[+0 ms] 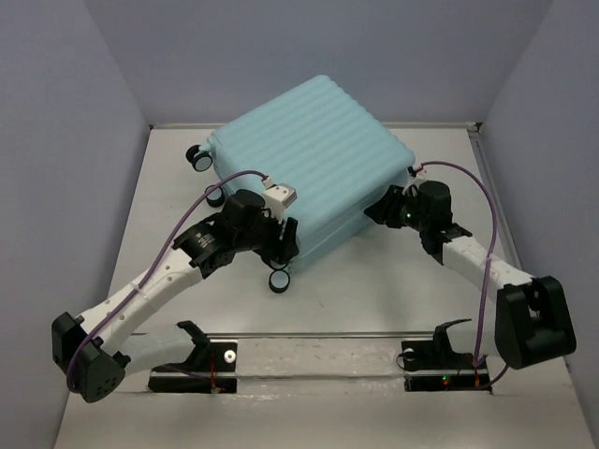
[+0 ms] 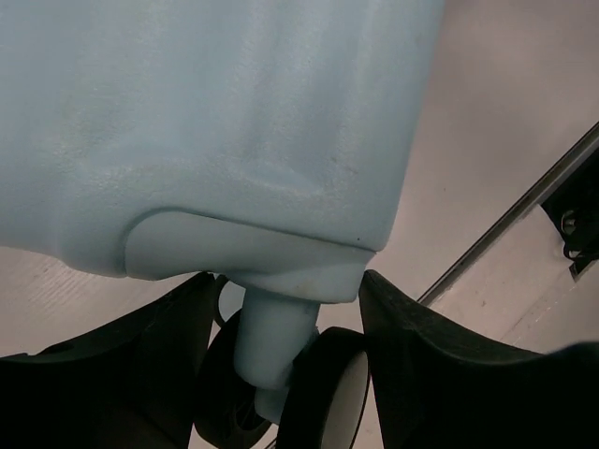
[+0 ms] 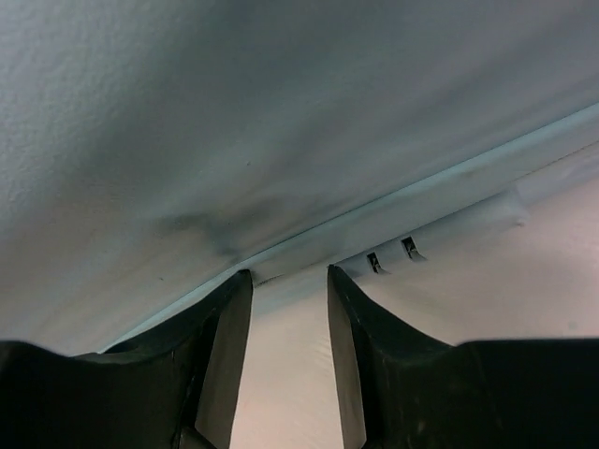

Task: Pack the luggage

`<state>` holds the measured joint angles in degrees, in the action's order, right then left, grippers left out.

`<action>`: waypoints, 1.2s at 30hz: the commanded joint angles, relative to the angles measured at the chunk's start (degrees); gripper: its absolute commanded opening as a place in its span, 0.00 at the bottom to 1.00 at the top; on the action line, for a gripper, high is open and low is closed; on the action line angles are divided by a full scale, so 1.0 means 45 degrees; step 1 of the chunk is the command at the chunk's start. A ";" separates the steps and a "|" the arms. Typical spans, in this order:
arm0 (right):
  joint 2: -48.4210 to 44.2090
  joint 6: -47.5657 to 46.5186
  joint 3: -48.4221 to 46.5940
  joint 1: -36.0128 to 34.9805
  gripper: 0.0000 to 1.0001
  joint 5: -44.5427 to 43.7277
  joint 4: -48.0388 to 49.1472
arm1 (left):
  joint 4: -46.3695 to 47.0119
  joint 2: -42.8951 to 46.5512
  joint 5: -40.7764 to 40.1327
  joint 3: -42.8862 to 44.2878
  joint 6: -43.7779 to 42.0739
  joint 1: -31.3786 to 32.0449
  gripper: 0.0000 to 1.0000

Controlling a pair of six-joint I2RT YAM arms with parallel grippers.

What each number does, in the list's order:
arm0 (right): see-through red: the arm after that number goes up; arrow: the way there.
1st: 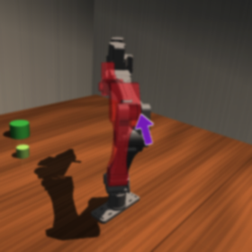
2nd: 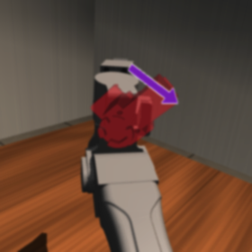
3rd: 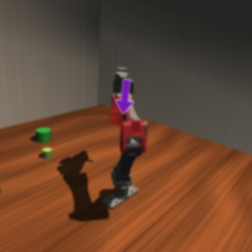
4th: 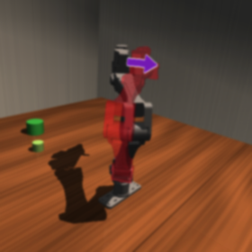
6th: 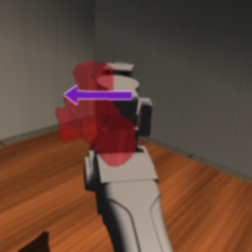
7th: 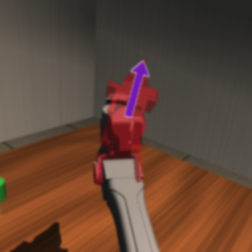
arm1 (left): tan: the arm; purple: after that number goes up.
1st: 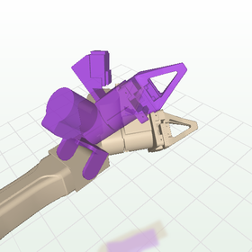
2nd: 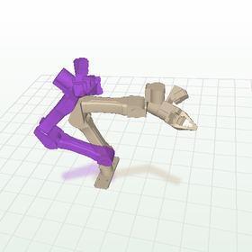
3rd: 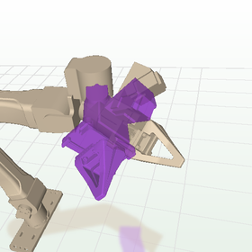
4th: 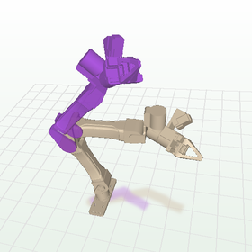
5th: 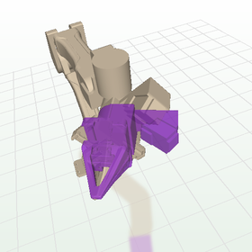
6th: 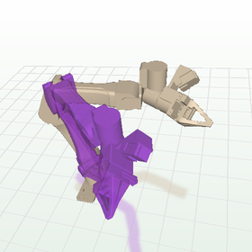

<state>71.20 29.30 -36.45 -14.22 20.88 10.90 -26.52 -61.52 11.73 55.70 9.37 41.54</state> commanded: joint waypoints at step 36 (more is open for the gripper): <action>-0.2762 0.0130 0.5600 -0.0473 0.47 0.2039 0.8142 | 1.4507 -0.4767 0.2180 0.2075 0.8758 0.2898 0.06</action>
<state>54.00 31.22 -11.05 -15.51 29.47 34.15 14.24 -86.37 14.26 62.22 43.00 52.58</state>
